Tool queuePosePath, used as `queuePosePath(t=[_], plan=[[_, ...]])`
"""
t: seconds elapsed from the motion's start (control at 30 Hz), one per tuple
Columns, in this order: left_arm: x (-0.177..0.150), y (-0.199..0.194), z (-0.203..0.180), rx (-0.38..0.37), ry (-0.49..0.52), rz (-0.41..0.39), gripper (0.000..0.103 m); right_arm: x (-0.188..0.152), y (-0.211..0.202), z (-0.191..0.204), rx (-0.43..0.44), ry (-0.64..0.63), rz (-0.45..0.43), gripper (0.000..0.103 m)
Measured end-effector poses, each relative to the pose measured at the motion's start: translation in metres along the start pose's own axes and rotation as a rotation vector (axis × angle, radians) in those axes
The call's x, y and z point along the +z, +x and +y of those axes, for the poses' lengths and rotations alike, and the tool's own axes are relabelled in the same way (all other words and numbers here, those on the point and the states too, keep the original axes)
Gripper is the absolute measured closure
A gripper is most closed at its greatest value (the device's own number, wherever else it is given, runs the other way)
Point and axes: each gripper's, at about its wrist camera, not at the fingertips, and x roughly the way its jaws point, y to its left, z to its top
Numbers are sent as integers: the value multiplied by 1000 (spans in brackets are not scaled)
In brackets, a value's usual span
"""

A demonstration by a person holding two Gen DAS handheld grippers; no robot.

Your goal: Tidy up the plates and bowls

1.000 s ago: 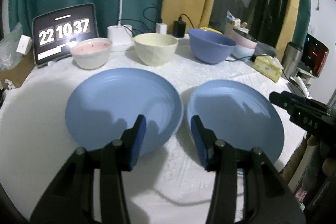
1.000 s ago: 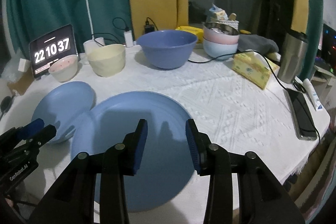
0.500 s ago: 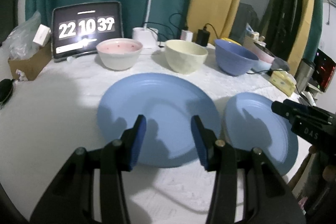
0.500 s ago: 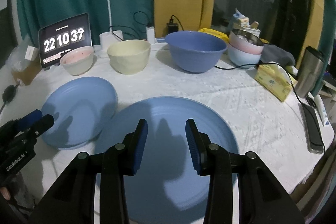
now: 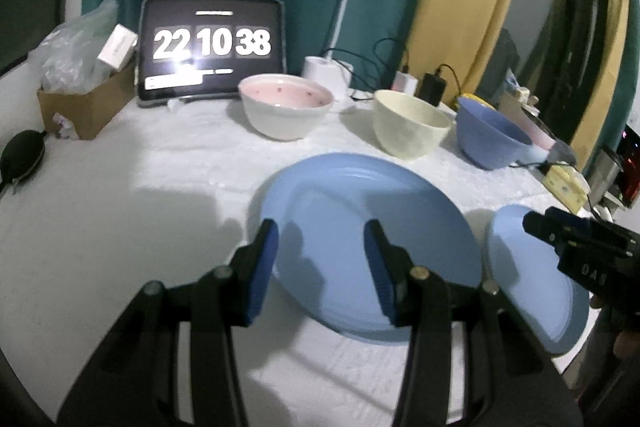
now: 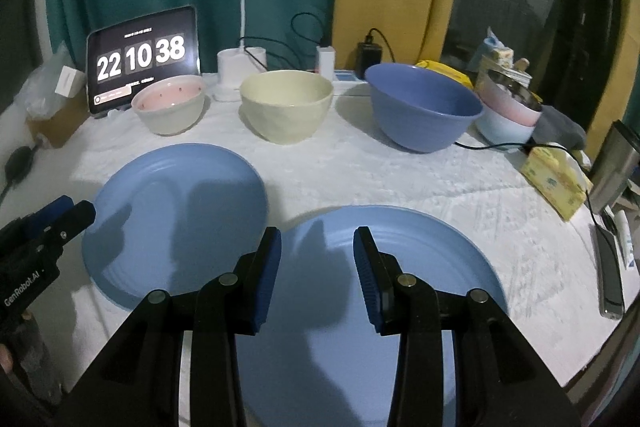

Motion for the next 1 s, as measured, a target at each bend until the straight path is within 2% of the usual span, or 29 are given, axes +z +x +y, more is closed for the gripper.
queuePosePath(t=[0.33,0.4,0.47,0.63,0.83,1.0], plan=[[7,19,21,37,-33,28,53,14,27,23,33,-27,36,63],[7,22,24,42,-40,33,44,17,33,26,42,-29,45,63],[8,26,28,42,-51,41,40,20,41,28,54,-23,59,63],[7,37,31,36,-61,82,39,24,62,30,83,14,111,63],[4,55,32,24,-65,174,39,30,80,31,100,25,161,63],[2,65,25,9,-27,222,40,29,100,30,146,59,245,63]])
